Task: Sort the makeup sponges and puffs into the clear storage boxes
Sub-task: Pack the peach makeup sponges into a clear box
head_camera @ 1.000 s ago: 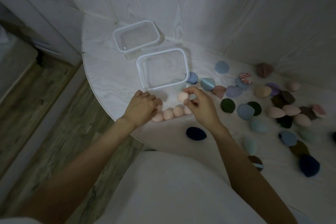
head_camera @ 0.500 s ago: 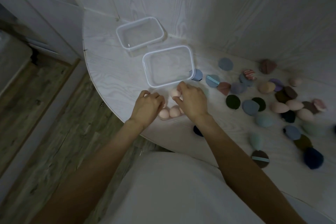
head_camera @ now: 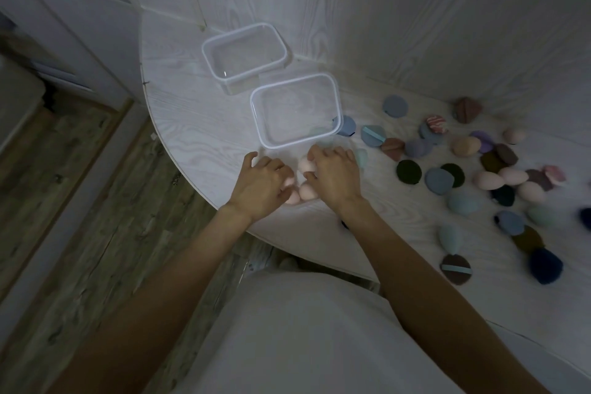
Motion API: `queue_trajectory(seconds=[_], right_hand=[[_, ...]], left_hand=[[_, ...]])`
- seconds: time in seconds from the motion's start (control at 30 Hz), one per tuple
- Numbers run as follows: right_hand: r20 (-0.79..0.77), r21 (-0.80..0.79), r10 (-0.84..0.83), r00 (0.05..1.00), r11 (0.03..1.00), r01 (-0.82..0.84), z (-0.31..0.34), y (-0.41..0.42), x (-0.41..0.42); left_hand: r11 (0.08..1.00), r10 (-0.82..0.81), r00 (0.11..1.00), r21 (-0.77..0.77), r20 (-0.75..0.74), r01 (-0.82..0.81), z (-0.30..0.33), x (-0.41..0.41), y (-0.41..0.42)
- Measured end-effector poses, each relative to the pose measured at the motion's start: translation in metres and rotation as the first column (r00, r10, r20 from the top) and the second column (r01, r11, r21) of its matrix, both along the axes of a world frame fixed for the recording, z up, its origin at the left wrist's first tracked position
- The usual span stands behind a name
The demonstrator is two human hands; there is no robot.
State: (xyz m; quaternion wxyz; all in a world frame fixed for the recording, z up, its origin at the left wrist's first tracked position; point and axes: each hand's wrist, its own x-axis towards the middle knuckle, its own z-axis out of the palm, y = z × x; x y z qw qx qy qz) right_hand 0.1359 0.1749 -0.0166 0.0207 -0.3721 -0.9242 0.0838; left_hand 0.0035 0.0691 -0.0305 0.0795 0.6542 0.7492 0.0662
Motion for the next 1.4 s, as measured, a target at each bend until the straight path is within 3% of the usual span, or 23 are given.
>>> queue_trajectory(seconds=[0.23,0.5,0.7,0.93,1.13,1.4], right_hand=[[-0.013,-0.131,0.025,1.0,0.991,-0.027,-0.003,-0.003,0.002],[-0.023,-0.046,0.002,1.0,0.999,-0.003,-0.006,-0.002,0.003],[-0.079,-0.116,0.016,0.997,0.993,-0.025,-0.007,-0.004,0.003],[-0.028,-0.179,0.04,0.999,0.983,-0.044,-0.009,-0.006,-0.002],[-0.008,-0.118,0.001,1.0,0.993,-0.002,-0.009,-0.004,-0.005],[-0.001,-0.178,0.005,1.0,0.984,-0.005,-0.01,0.0,0.0]], left_hand=[[1.0,0.01,1.0,0.015,0.027,-0.011,0.001,0.001,-0.004],[0.999,0.014,0.998,0.04,0.067,-0.017,0.007,0.002,-0.005],[0.999,0.015,0.998,0.041,0.06,-0.017,0.006,0.004,-0.004],[0.999,0.028,0.996,0.03,0.084,-0.03,0.007,0.005,-0.004],[0.999,0.035,0.996,0.015,0.087,-0.037,0.008,0.005,-0.005],[0.999,0.053,0.991,0.005,0.122,-0.054,0.009,0.006,-0.004]])
